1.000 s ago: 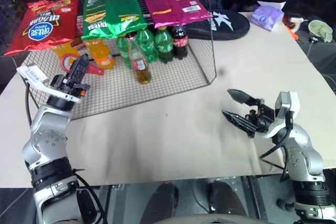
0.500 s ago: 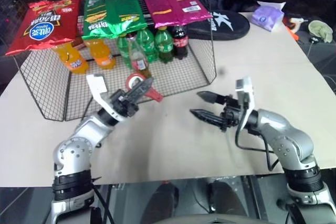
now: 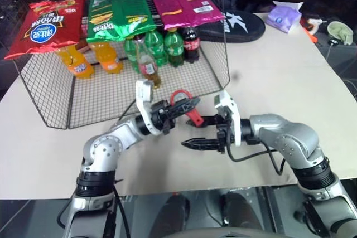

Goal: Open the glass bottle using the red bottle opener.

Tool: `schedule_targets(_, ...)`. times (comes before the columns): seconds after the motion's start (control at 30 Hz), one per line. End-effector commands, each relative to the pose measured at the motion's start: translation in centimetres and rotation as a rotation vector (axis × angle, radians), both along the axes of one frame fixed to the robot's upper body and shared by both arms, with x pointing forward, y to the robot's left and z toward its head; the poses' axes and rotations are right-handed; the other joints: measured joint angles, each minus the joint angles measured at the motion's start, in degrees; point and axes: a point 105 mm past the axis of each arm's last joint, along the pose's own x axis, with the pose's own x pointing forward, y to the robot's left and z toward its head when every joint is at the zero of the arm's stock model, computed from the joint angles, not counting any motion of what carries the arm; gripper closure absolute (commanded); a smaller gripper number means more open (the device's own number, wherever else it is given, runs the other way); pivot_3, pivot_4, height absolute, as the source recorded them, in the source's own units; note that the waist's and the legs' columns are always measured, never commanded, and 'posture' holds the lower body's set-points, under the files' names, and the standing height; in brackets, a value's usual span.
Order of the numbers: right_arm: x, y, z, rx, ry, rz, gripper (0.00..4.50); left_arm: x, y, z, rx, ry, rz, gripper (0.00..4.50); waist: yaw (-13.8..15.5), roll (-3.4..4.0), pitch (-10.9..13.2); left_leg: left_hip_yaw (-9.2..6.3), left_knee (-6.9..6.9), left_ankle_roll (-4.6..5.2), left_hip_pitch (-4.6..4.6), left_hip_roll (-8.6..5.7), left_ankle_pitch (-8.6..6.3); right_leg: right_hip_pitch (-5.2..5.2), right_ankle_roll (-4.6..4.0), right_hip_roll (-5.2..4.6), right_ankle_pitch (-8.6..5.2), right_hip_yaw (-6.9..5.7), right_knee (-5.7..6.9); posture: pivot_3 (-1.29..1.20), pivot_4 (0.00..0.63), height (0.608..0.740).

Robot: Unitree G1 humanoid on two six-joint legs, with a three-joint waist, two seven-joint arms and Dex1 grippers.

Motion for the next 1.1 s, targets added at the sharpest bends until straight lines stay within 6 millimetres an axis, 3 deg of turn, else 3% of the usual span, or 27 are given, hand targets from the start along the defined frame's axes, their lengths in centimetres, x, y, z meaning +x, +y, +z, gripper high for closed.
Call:
schedule_targets(0.03, -0.2, 0.3, 1.6, 0.054, 0.022, 0.016, 1.1, -0.4, -0.1, 0.0, 0.002, -0.023, -0.023, 4.5, 0.0, 0.0, 0.0, 0.0, 0.0, 0.0, 0.0, 0.0, 0.0, 0.0, 0.0, 0.0, 0.0, 0.0, 0.0, 0.0, 0.15, 0.74)
schedule_targets(0.1, -0.2, 0.3, 1.8, 0.054, 0.044, 0.02, 1.78, -0.4, -0.2, -0.1, 0.007, -0.024, -0.024, 4.5, 0.0, 0.0, 0.0, -0.02, 0.0, 0.0, -0.01, 0.0, 0.0, 0.0, 0.0, 0.0, 0.0, -0.01, 0.0, 0.0, 0.15, 0.74)
schedule_targets(0.27, -0.1, 0.1, 1.7, 0.044, 0.073, 0.008, 4.28, -0.4, 0.0, -0.4, 0.014, -0.024, -0.027, 4.5, 0.0, 0.0, 0.0, -0.01, 0.0, 0.0, -0.01, 0.0, 0.0, 0.0, 0.0, 0.0, 0.0, -0.01, 0.0, 0.0, 0.15, 0.74)
schedule_targets(0.3, -0.1, 0.1, 1.6, 0.04, 0.078, 0.005, 4.45, -0.3, 0.1, -0.5, 0.016, -0.024, -0.027, 4.5, 0.0, 0.0, 0.0, -0.01, 0.0, 0.0, -0.01, 0.0, 0.0, -0.01, 0.0, 0.01, 0.0, -0.01, 0.0, 0.0, 0.15, 0.74)
schedule_targets(0.77, 0.1, 0.2, 0.8, 0.019, 0.111, -0.018, 4.45, 0.5, 0.7, -0.1, 0.009, -0.059, 0.044, 4.5, 0.0, 0.0, 0.0, -0.01, -0.01, 0.0, -0.01, 0.0, 0.0, -0.01, 0.0, 0.0, 0.0, -0.01, 0.0, 0.0, 0.15, 0.74)
schedule_targets(0.87, 0.6, 0.4, 0.9, 0.028, 0.121, -0.049, 4.5, 0.5, 1.0, -0.3, 0.024, -0.059, 0.047, 3.51, 0.0, 0.0, 0.0, -0.01, -0.01, 0.0, -0.01, 0.01, 0.0, -0.01, 0.0, 0.01, 0.0, -0.01, 0.0, 0.0, 0.15, 0.74)
schedule_targets(1.03, 1.5, 0.0, 0.3, 0.005, 0.112, -0.11, 4.5, 0.9, 1.5, 0.4, 0.029, -0.094, 0.095, 1.16, 0.0, 0.0, 0.0, -0.01, -0.01, 0.0, -0.01, 0.0, 0.0, -0.02, 0.0, 0.0, 0.0, -0.01, 0.0, 0.0, 0.15, 0.74)
schedule_targets(1.07, 1.8, -0.2, 0.1, -0.001, 0.106, -0.129, 4.5, 0.7, 1.6, 0.5, 0.027, -0.093, 0.089, 0.8, 0.0, 0.01, 0.0, -0.01, -0.01, 0.0, -0.01, 0.0, 0.0, -0.02, 0.0, 0.0, 0.0, -0.01, 0.0, 0.0, 0.15, 0.74)
schedule_targets(1.1, 2.2, -0.4, -0.1, 0.001, 0.105, -0.155, 4.5, 0.5, 1.7, 0.6, 0.029, -0.093, 0.083, 0.72, 0.0, 0.01, 0.0, -0.01, -0.01, 0.0, -0.02, 0.0, 0.0, -0.02, 0.0, 0.0, 0.0, -0.01, -0.01, 0.0, 0.15, 0.74)
